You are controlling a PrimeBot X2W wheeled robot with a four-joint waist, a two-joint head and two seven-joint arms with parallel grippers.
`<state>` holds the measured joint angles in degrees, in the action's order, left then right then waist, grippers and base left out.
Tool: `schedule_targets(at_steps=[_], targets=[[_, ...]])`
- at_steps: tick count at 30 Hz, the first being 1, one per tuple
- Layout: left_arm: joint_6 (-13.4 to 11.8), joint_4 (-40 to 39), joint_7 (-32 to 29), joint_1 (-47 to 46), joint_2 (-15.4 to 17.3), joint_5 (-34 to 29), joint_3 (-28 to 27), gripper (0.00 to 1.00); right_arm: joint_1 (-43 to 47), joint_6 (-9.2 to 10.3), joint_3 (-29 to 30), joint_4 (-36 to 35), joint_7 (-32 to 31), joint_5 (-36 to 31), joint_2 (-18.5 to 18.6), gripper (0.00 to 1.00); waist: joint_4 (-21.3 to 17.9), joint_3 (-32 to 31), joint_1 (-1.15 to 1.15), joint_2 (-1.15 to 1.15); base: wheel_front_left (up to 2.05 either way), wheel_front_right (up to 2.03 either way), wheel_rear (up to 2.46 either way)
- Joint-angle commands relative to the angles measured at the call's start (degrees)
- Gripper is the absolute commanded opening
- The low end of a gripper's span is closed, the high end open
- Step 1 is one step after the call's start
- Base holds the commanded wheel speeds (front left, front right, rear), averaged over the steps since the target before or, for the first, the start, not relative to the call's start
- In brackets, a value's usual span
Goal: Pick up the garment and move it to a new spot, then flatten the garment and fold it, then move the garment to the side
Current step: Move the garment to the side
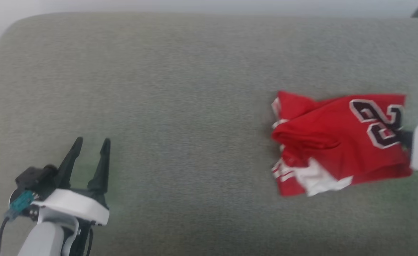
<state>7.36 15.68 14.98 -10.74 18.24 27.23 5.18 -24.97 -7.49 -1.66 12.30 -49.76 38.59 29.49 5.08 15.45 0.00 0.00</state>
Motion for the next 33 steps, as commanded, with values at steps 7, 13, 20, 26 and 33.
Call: schedule_targets(at_steps=[7,13,20,26,33], targets=[[0.15,0.48,0.21,-5.90,0.94,-0.30,4.01,1.00,-6.15,0.00,2.37,5.42,4.75,-1.76,4.13,0.00,-5.54,2.73,0.00,0.00,0.00,0.00,0.00],[0.15,0.18,0.21,-9.81,2.15,-0.24,6.60,1.00,-10.56,0.00,3.03,9.65,9.58,-3.25,7.52,0.00,-9.16,5.19,0.00,0.00,0.00,0.00,0.00],[0.15,-0.44,0.21,-13.59,3.74,-0.33,9.07,1.00,-15.81,0.00,3.46,14.57,16.46,-5.61,11.04,0.00,-12.54,8.59,0.00,0.00,0.00,0.00,0.00],[0.15,-0.76,0.21,-16.54,4.92,-0.48,11.55,1.00,-19.55,0.00,3.92,19.82,22.19,-8.81,13.20,0.00,-14.05,11.43,0.00,0.00,0.00,0.00,0.00],[0.15,-1.09,0.21,-19.22,5.83,-0.46,13.45,1.00,-22.74,0.00,3.16,25.13,26.92,-12.54,13.22,0.00,-14.74,14.06,0.00,0.00,0.00,0.00,0.00]])
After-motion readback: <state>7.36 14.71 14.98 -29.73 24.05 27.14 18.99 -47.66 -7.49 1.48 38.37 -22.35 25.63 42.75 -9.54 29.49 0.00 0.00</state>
